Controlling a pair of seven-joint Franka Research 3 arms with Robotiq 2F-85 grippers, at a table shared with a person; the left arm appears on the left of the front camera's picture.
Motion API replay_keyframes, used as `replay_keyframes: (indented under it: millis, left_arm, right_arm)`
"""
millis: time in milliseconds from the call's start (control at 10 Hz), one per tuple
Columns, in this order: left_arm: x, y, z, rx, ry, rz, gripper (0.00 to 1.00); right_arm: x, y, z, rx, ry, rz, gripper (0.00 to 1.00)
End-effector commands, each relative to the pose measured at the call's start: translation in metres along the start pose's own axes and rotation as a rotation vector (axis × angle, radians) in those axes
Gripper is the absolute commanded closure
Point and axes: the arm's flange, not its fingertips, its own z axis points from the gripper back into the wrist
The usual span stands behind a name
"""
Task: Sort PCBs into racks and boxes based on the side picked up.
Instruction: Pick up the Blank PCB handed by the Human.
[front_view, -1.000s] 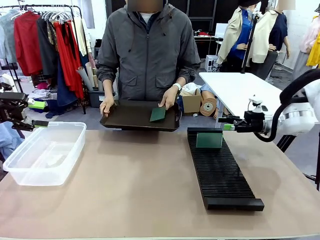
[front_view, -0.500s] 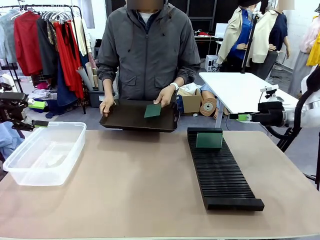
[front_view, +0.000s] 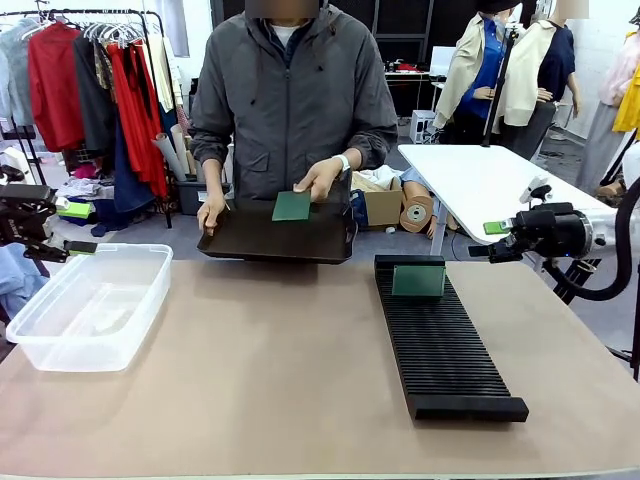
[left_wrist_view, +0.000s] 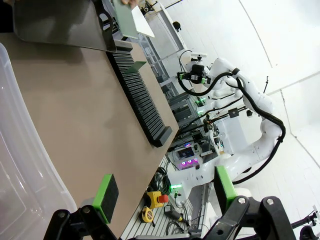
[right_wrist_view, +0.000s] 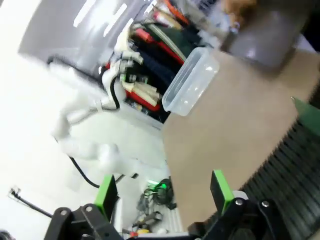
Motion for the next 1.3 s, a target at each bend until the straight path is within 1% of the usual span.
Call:
replay_keyframes:
  millis: [0, 300, 600, 800, 900, 1000, 1100, 1200]
  left_arm:
    - [0.001, -0.003, 0.001, -0.007, -0.001, 0.009, 0.0]
    - [0.001, -0.003, 0.001, -0.007, -0.001, 0.009, 0.0]
    - [0.001, -0.003, 0.001, -0.007, -0.001, 0.009, 0.0]
    - [0.001, -0.003, 0.001, -0.007, -0.001, 0.009, 0.0]
    - [0.001, -0.003, 0.001, -0.007, -0.001, 0.009, 0.0]
    - [0.001, -0.003, 0.001, -0.007, -0.001, 0.009, 0.0]
    - [0.001, -0.003, 0.001, -0.007, -0.001, 0.009, 0.0]
    - [0.001, -0.003, 0.001, -0.007, -0.001, 0.009, 0.0]
  right_arm:
    - [0.003, 0.022, -0.009, -0.054, 0.033, -0.165, 0.0]
    - [0.006, 0.048, -0.016, 0.012, 0.027, -0.259, 0.0]
    - [0.008, 0.05, -0.016, 0.079, 0.008, -0.321, 0.0]
    - [0.007, 0.049, -0.015, 0.123, 0.029, -0.33, 0.0]
    - [0.005, 0.047, -0.014, 0.117, 0.045, -0.291, 0.0]
    - [0.005, 0.043, -0.013, 0.123, 0.037, -0.237, 0.0]
    - [0.004, 0.046, -0.017, 0.093, 0.046, -0.3, 0.0]
    - [0.004, 0.046, -0.017, 0.093, 0.046, -0.3, 0.0]
